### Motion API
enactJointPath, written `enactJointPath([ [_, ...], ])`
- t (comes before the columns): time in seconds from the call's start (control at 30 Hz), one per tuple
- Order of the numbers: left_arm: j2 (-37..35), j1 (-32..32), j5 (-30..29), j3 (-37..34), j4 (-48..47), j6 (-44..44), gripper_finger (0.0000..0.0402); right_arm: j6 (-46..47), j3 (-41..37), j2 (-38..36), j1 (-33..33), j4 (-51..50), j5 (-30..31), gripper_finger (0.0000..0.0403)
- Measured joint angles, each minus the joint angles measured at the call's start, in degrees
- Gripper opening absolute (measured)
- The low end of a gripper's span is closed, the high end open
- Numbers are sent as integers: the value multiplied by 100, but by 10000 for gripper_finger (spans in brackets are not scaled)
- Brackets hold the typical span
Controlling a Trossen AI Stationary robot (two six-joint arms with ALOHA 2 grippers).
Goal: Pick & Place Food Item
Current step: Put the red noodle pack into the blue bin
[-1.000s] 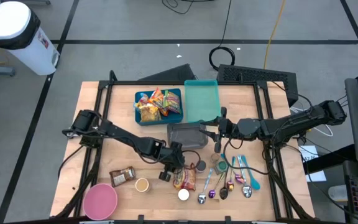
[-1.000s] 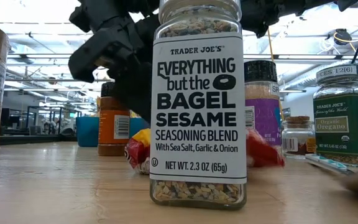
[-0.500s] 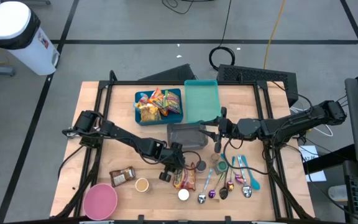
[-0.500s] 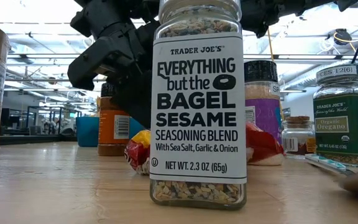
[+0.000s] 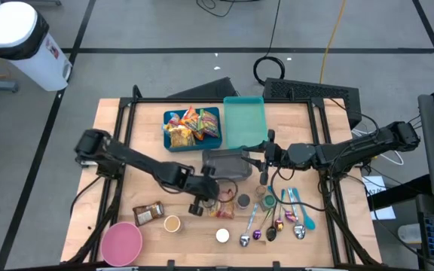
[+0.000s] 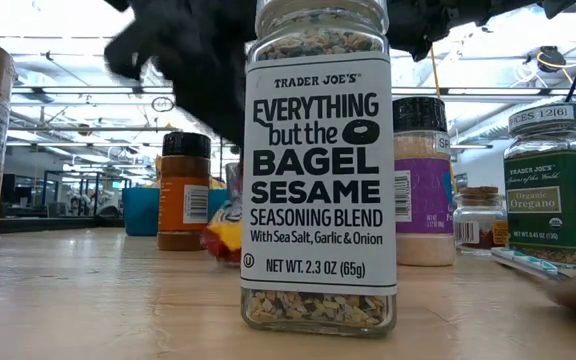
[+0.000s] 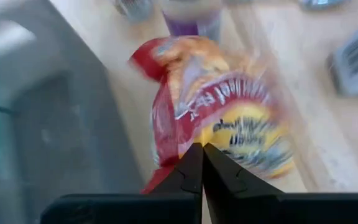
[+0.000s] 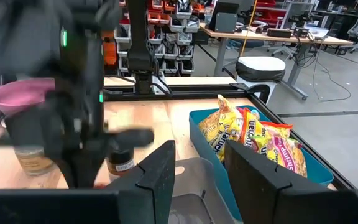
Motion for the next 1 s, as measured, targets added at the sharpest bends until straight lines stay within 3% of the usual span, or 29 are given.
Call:
enactJointPath([
  [0.3,-1804,-60,-402,0,-212,617,4,149,2,0,0,-128,3,130],
  [0.53,-2768,452,-1737,2,-210,1612,2,102,0,2,-4,-308,7,130],
  [0.77,-2686,1478,-1802,2,-103,1700,2,-4,0,2,-7,-259,18,130],
  [1.0,-2126,2182,-2233,-12,-47,709,2,-4,0,2,-7,-228,26,130],
])
